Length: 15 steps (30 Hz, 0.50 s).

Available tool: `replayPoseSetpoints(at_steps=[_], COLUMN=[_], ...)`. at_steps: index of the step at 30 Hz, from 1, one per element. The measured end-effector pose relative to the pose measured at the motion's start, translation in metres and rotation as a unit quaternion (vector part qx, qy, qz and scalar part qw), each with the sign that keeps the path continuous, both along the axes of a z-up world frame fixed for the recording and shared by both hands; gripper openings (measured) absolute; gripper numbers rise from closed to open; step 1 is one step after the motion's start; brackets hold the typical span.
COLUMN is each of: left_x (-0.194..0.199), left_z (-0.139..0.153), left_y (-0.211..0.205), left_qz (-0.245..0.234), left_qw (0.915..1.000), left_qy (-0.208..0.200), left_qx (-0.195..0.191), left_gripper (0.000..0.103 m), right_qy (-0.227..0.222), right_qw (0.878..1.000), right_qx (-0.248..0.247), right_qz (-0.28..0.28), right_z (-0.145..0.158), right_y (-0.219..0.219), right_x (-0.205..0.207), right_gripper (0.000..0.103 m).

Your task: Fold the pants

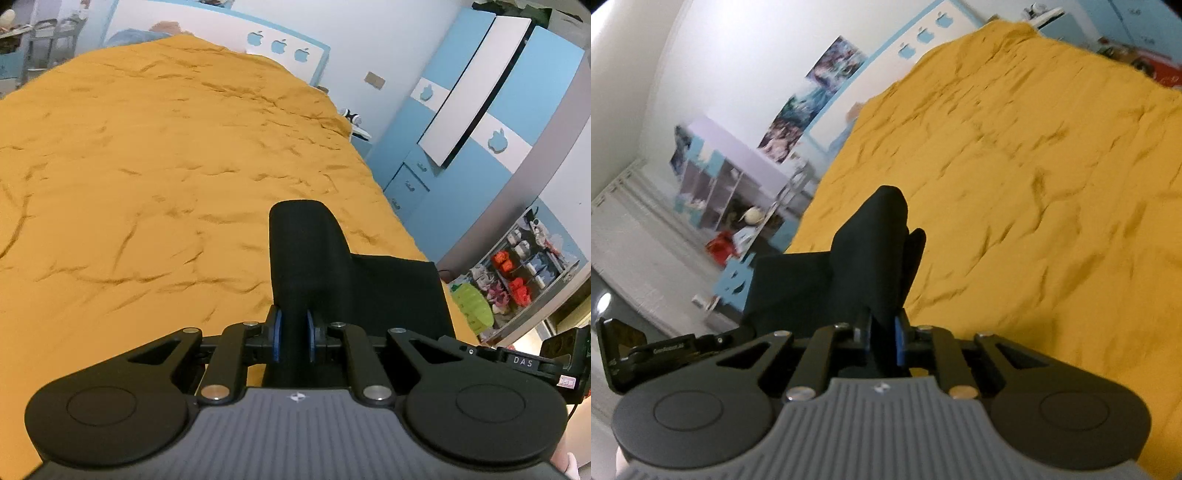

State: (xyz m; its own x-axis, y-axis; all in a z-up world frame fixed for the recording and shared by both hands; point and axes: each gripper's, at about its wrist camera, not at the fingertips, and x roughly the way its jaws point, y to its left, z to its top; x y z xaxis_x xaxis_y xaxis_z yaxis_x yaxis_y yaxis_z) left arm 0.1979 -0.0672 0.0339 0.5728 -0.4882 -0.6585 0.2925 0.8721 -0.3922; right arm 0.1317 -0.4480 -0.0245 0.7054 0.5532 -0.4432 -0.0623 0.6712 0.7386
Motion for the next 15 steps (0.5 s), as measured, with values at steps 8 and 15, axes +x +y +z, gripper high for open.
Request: replayPoseSetpoints(at_steps=[8, 15], left_x=[0.003, 0.035], left_z=[-0.064, -0.124], left_y=[0.030, 0.039], left_qz=[0.028, 0.062], left_qw=[0.9983, 0.9936], left_qy=[0.050, 0.093], left_qx=[0.001, 0.016], left_gripper=[0.015, 0.014], right_qy=[0.041, 0.060], right_qw=[0.999, 0.994], right_qx=[-0.027, -0.085], right_qz=[0.018, 0.011], right_z=[-0.042, -0.080], right_y=[0.043, 0.056], right_x=[-0.012, 0.020], right_gripper=[0.007, 0.003])
